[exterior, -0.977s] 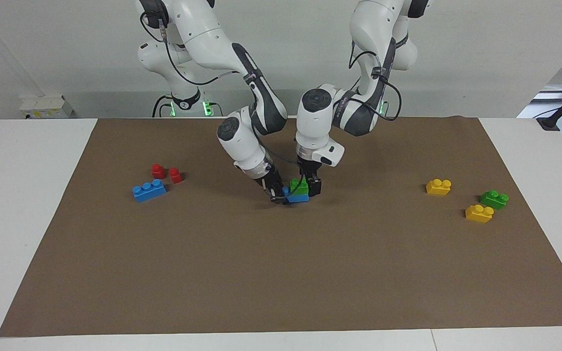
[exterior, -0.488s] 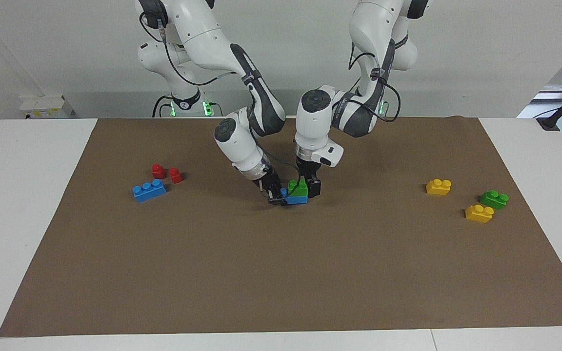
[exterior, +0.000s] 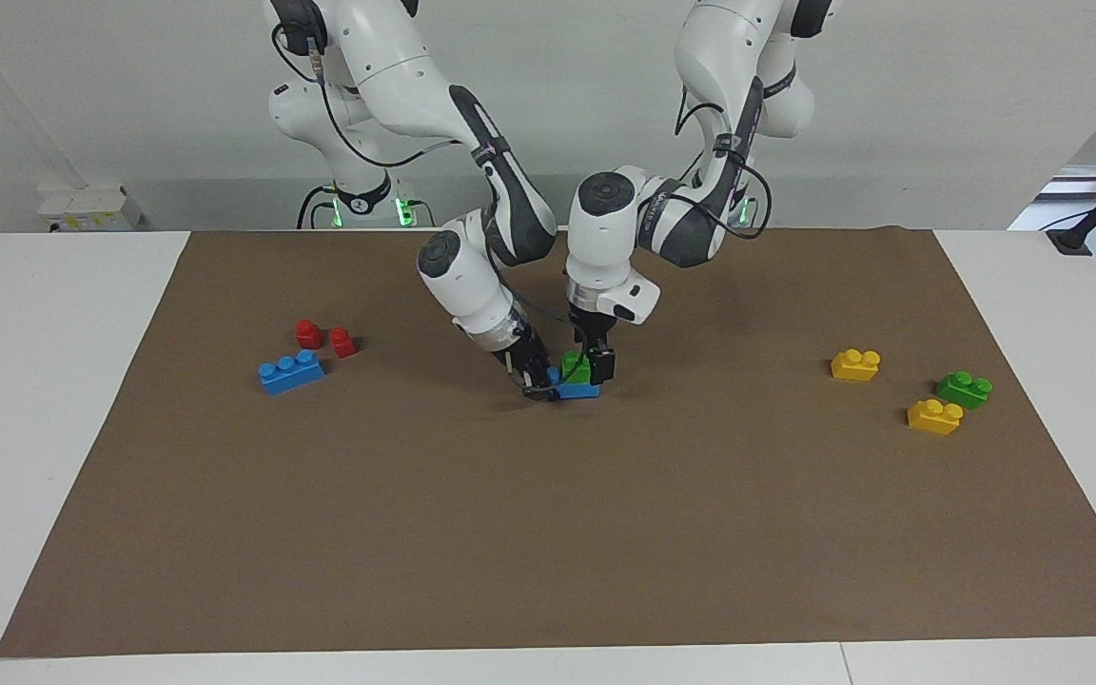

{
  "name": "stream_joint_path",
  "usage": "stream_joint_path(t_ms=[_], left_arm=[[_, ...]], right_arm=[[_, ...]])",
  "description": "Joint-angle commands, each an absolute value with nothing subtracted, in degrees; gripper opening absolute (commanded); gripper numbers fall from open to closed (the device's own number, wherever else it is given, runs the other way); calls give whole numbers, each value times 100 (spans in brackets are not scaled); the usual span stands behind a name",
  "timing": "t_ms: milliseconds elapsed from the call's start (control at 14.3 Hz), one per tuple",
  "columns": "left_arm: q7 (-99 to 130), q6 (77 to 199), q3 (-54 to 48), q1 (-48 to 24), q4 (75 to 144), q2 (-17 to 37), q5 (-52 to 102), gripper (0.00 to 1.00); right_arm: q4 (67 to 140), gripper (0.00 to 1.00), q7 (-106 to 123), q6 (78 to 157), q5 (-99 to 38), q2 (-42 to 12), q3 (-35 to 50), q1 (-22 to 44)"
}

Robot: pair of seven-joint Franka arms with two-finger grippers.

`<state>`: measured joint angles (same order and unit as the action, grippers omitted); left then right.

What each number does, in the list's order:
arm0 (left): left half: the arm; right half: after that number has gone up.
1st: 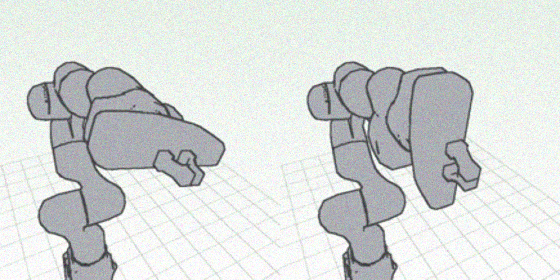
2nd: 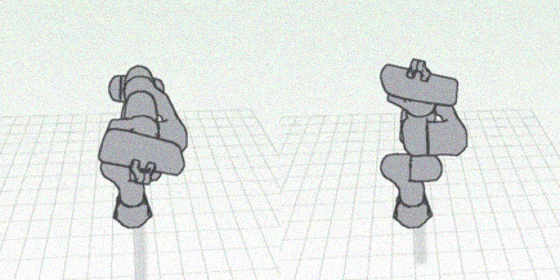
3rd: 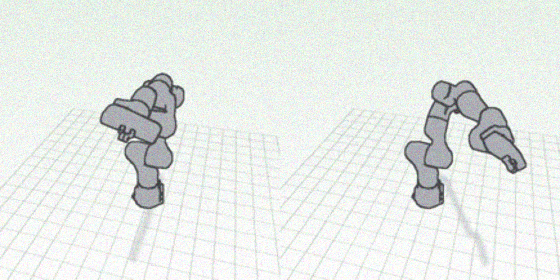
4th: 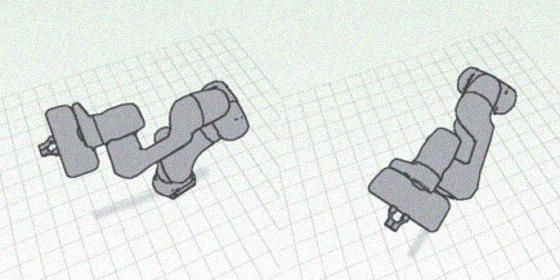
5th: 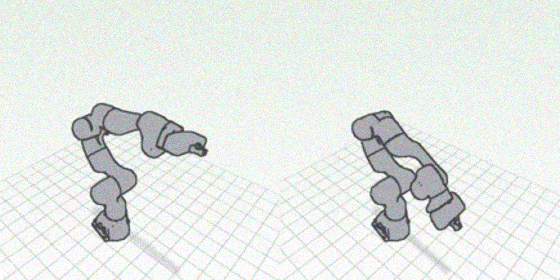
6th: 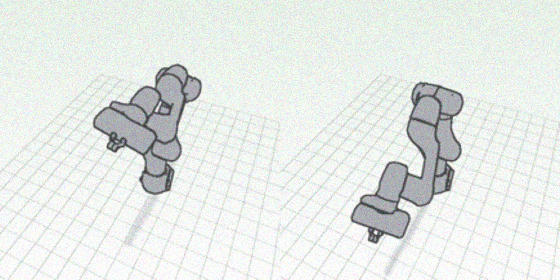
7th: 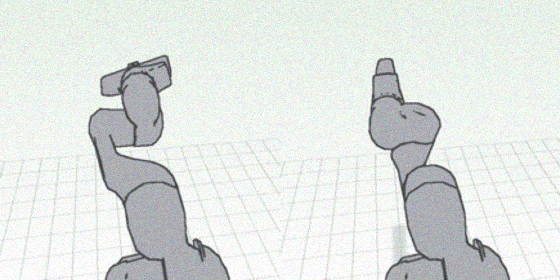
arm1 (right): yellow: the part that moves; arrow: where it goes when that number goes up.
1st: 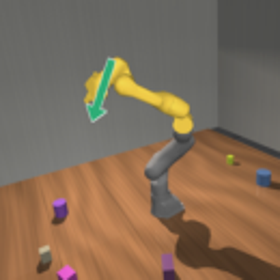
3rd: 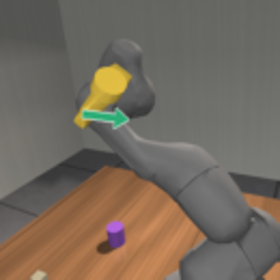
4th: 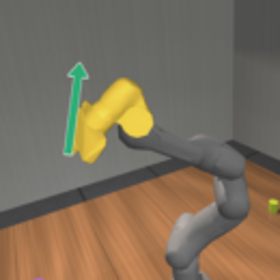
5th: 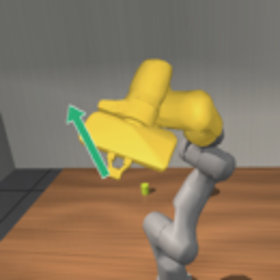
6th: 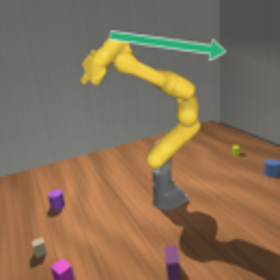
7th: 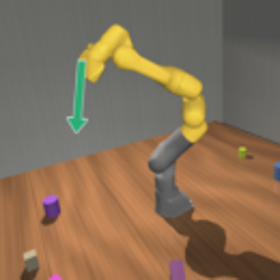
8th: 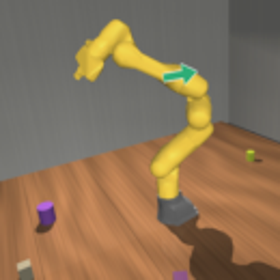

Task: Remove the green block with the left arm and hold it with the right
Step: 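Pull the green brick away from the blue brick, grippers moving apart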

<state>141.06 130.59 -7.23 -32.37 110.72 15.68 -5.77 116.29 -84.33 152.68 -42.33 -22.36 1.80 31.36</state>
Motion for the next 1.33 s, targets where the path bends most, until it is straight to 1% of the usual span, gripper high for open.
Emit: stream_joint_path(t_ms=[0,70,558,837,1116,1186,1256], left_arm=[[14282,13201,-633,-3331,11197,1538,-826,37],[14265,13201,-633,-3331,11197,1538,-887,0],[14221,13123,-642,-3296,11153,1442,-914,0],[14028,12781,-642,-3226,11136,1030,-914,0],[13309,12200,-650,-2919,11127,511,-897,0],[13020,12051,-650,-2770,11118,405,-853,0],[12712,11972,-650,-2612,11109,335,-809,0]], right_arm=[[11593,0,-8455,15337,-4368,-2276,202,3120],[11601,0,-8455,15337,-4368,-2276,202,3111],[11593,0,-8455,15346,-4368,-2276,202,3120],[11575,0,-8464,15337,-4368,-2276,202,3120],[11497,0,-8473,15267,-4368,-2259,193,3076],[11461,0,-8473,15171,-4368,-2215,176,3015],[11417,0,-8455,14909,-4307,-2137,150,2902]])
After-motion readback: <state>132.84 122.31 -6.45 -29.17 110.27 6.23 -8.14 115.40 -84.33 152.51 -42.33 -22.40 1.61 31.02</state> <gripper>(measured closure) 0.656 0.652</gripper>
